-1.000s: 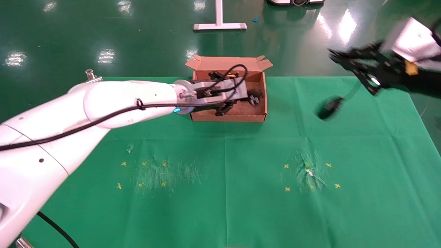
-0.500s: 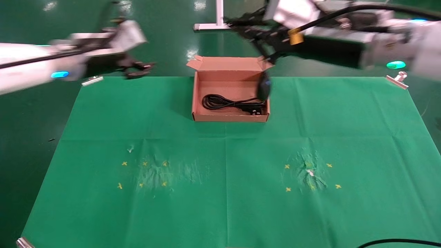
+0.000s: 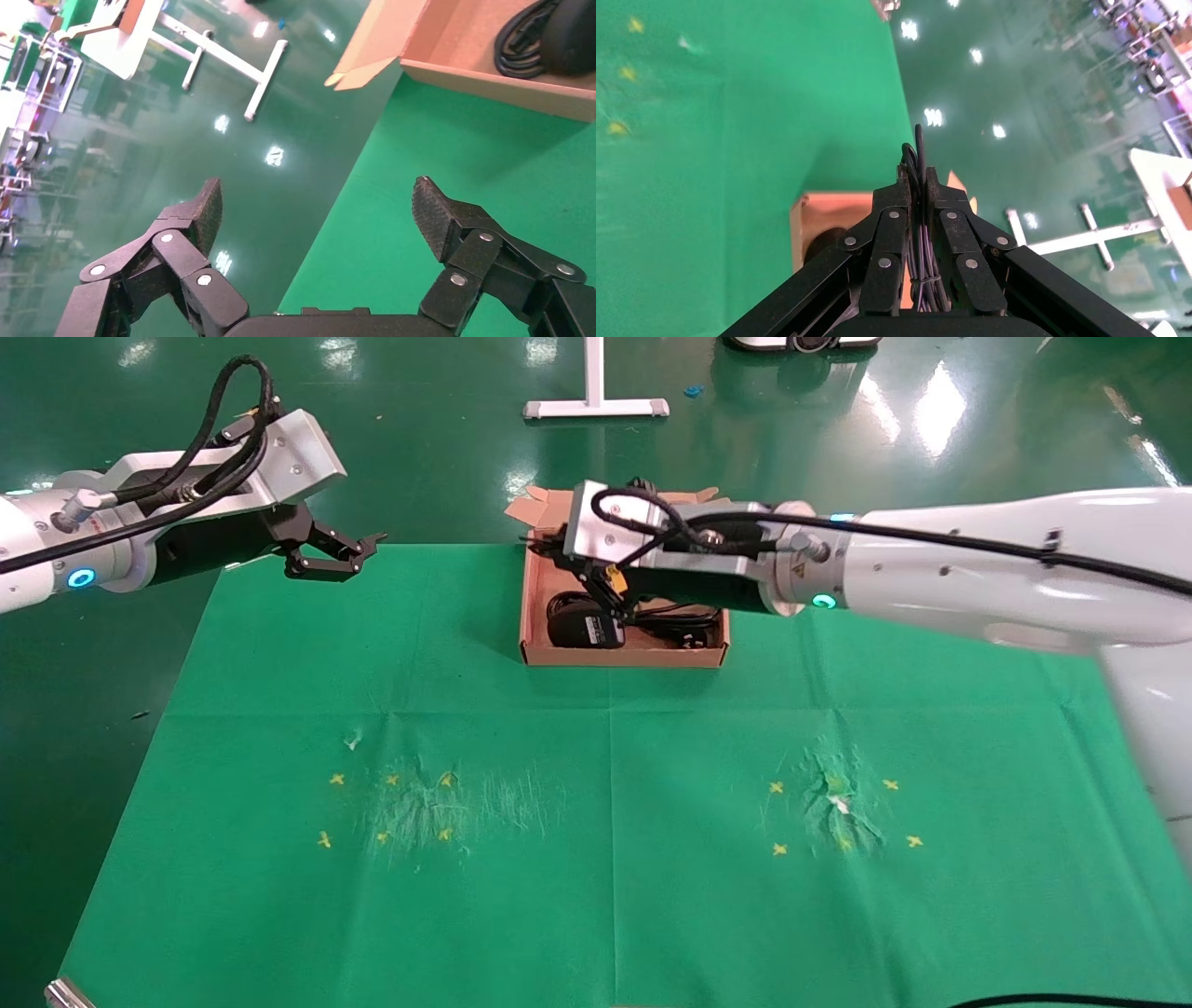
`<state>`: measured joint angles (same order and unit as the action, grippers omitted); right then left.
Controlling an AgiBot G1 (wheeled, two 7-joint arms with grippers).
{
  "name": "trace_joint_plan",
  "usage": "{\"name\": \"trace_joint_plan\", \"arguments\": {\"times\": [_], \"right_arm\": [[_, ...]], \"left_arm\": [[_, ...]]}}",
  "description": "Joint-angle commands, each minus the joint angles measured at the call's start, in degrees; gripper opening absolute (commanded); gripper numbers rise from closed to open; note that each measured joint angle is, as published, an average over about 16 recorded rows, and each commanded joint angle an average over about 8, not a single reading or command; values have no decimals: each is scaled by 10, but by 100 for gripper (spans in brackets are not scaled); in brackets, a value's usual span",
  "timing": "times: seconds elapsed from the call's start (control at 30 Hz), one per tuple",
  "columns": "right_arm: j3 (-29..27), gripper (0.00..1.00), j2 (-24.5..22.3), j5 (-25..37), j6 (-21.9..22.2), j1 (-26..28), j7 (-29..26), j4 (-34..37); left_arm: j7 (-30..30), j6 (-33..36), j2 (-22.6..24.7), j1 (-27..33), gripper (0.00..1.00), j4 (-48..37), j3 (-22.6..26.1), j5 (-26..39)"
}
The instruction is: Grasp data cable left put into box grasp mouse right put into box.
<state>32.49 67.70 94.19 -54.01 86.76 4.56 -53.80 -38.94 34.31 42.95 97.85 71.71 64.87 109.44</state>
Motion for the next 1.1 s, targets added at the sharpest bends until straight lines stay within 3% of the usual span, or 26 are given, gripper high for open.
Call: {"name": "trace_joint_plan", "arguments": {"times": [0.03, 0.17, 0.2, 0.23, 0.8, 1.1], "right_arm": [[4, 36, 13, 4, 7, 0, 19, 32], [6, 86, 25, 5, 13, 2, 42, 70], [6, 96, 26, 5, 14, 2, 44, 74], [6, 100, 28, 5, 15, 3, 45, 78], [2, 100, 16, -2, 9, -1, 35, 61], [-17, 100, -23, -63, -28, -30, 13, 31]], "left_arm": [[-27, 1, 1, 0, 100, 6, 1, 25], [-57, 7, -2, 1, 100, 16, 1, 59], [-60, 8, -3, 1, 100, 17, 1, 63], [-62, 8, -3, 1, 100, 19, 1, 67], [-51, 8, 2, 1, 100, 11, 1, 53], [-50, 7, 2, 1, 100, 11, 1, 53]]}}
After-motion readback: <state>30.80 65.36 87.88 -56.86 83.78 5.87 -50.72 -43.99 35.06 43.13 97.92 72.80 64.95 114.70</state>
